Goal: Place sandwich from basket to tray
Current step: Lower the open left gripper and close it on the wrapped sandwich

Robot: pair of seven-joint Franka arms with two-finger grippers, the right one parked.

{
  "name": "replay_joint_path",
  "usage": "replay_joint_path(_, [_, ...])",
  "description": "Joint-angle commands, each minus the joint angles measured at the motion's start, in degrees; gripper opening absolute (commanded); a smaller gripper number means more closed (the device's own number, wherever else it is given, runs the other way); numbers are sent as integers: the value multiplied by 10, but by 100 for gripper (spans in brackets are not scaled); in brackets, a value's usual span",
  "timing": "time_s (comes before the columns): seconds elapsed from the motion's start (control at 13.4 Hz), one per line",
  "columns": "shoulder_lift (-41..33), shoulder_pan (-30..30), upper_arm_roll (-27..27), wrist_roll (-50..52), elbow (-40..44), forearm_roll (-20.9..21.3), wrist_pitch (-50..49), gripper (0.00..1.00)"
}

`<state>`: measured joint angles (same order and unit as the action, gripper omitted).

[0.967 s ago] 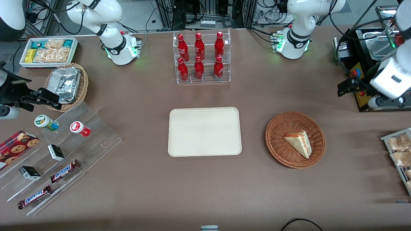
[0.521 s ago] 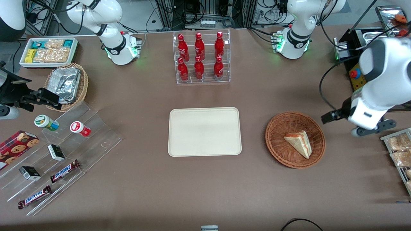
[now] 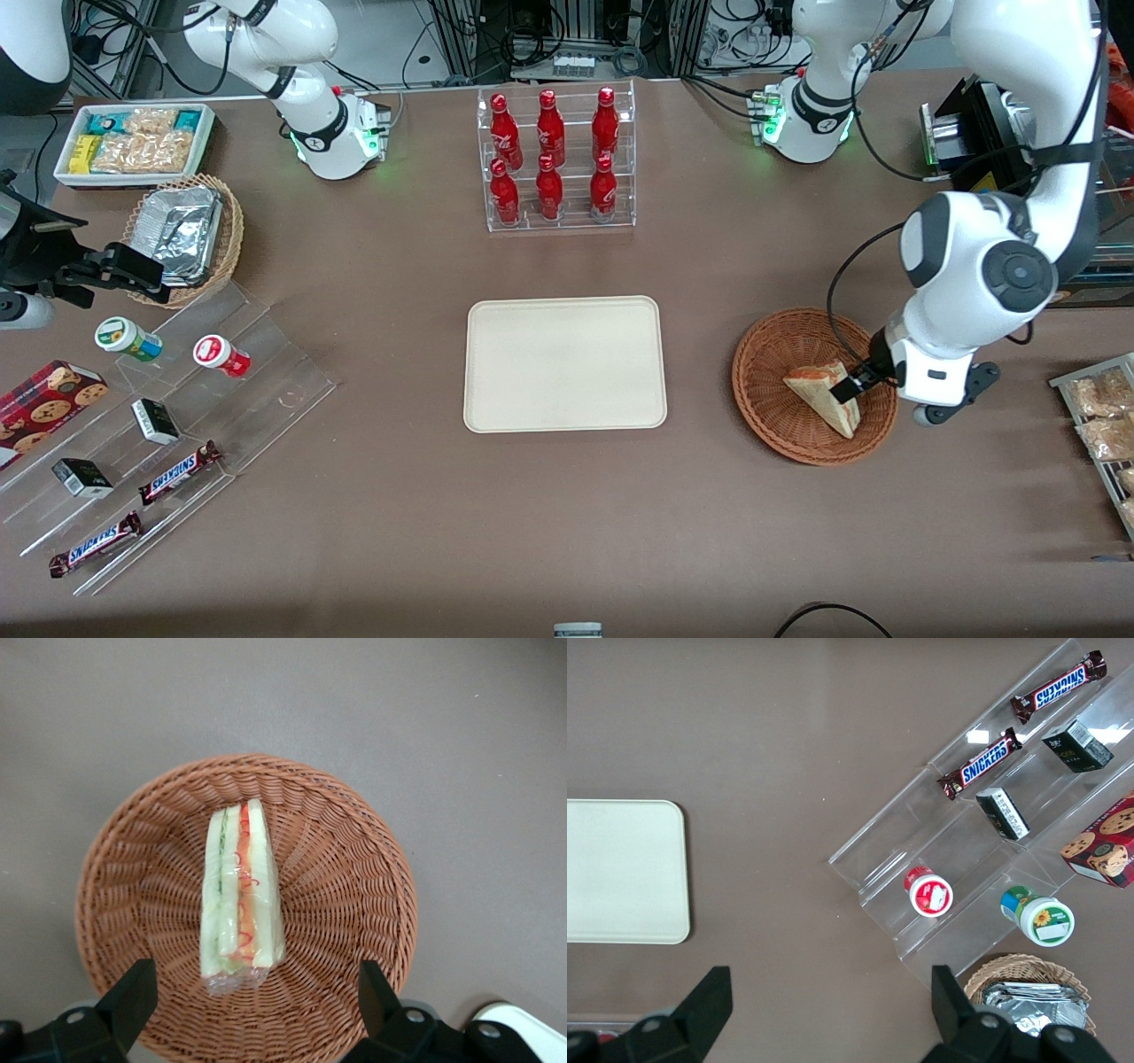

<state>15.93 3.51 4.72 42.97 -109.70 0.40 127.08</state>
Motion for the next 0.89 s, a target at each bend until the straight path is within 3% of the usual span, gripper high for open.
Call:
replay_joint_path(0.0, [10,2,-2,19,-38,7,52,100])
replay_joint_path(0.37, [37,2,-3,21,-83,6,147,100])
replay_joint_path(0.45, [40,2,-3,21,-82,6,150,94])
replay_joint_path(0.52, [44,2,-3,21,-83,7,152,73])
replay_joint_path(0.67, [45,2,-4,20,-80,7,152,19])
replay_joint_path(0.74, [45,2,-3,19,-73,7,152,0])
replay_joint_path(0.82, [45,2,-4,19,-69,7,151,0])
